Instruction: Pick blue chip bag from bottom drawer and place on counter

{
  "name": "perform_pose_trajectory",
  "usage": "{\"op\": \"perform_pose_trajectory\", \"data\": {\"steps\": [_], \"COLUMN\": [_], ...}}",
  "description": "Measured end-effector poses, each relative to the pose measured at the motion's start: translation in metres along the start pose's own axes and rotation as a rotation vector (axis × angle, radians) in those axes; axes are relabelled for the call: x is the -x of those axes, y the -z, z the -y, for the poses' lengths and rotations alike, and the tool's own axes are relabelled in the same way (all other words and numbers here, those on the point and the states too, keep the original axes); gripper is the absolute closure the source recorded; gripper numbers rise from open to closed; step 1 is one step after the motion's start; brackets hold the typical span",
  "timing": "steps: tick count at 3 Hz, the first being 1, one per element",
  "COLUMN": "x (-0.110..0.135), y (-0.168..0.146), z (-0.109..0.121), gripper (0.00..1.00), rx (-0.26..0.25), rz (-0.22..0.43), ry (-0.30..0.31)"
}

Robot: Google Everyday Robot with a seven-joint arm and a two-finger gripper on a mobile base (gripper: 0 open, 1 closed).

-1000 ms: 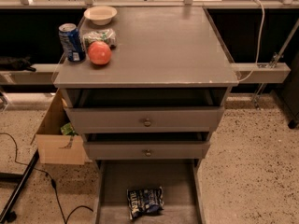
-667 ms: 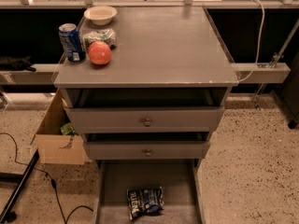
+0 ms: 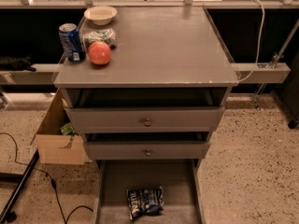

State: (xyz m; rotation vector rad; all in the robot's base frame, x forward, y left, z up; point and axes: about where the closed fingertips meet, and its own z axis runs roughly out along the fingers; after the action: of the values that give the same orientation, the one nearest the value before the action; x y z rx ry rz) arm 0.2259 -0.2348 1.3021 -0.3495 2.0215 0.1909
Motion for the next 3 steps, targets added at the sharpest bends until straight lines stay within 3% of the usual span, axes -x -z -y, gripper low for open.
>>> {"op": "perform_pose_trajectory", "data": {"steps": [1,2,3], "x": [-0.037,-0.062,-0.071], "y": [-0.011,-0.009,-0.054], "z": [0.097,0.148,0.138], "gripper": [0.00,0.00,0.00], "rx": [-0.201,-0.303,-0.309], "rz": [-0.090,-0.136,-0.186], "ry": [-0.124,-0.208,-0.223]}}
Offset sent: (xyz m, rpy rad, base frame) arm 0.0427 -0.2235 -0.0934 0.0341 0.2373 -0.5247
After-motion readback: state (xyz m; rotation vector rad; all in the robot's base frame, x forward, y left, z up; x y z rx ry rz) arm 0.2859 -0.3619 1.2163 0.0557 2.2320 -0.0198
